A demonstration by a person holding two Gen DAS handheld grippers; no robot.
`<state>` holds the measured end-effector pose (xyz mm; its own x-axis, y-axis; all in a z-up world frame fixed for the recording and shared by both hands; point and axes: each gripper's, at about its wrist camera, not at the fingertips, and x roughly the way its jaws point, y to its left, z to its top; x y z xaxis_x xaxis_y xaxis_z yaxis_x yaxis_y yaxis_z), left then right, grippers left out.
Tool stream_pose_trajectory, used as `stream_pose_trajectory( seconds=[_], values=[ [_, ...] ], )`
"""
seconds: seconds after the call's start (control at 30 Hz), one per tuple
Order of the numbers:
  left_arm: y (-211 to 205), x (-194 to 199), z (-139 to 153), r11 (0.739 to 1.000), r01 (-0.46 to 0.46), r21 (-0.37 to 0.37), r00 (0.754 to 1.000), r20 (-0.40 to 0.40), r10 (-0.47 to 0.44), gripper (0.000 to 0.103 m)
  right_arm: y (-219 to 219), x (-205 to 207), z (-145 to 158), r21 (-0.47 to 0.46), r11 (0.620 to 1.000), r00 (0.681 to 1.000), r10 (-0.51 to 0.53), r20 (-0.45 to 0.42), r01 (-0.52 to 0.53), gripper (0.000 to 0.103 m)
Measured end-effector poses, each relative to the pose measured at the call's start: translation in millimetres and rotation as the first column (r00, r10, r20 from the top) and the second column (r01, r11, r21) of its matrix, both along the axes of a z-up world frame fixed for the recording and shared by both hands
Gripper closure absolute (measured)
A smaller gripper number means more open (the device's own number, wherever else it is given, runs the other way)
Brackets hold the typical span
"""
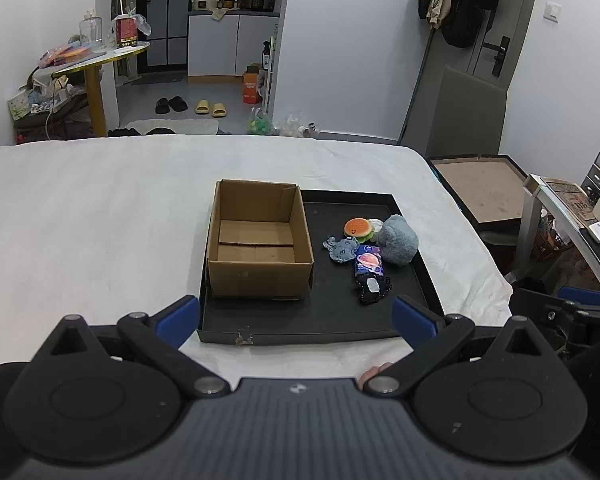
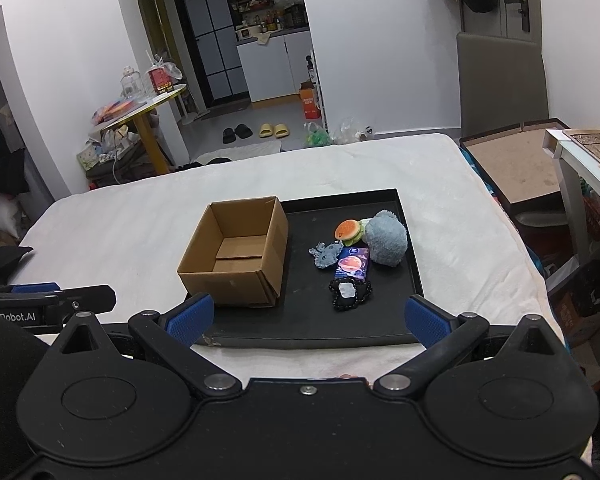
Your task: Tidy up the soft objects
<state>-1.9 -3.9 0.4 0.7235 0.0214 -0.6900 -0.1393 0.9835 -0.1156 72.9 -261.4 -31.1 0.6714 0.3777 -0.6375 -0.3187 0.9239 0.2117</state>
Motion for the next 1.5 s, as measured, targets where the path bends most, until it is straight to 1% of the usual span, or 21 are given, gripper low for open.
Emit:
stream_pose_trajectory(
  seconds=[0.27,0.87,1.1,1.2,1.33,1.4,1.5],
  values=[
    [0,0,2,1.0,0.006,0.014,1.0,-0.004,-0.005,0.001,0,0,1,-0.011,1.0,1.0,0.012,0.006,-0.012,0.0],
    [1,0,0,1.0,0.002,0.009,1.0,-0.003,-0.002,0.001,3,-2,1,-0.02,1.0,1.0,0.013,0.006,-0.012,0.0],
    [0,1,0,1.0,0.021,0.004,1.0,0.0,-0.021,0.001,3,-2,0,-0.017,1.0,1.0,0.014,0.004,-0.014,0.0],
    [1,2,0,1.0,0.027,0.005,1.0,0.013,-0.027,0.001,2,-2,-1,-0.008,1.0,1.0,0.026,0.004,-0.026,0.0],
    [3,10,-6,1.0,0.025,0.0,0.999,-0.02,-0.025,0.001,0,1,-3,0.009,0.998,0.998,0.061,0.01,-0.061,0.0],
    [5,13,-8,1.0,0.019,0.005,1.0,-0.022,-0.019,0.001,0,4,-3,0.019,0.997,0.997,0.076,0.009,-0.076,0.0],
    [9,20,-9,1.0,0.012,0.013,1.0,-0.019,-0.012,0.001,1,9,-4,0.0,0.997,0.997,0.076,0.02,-0.076,0.0]
  ],
)
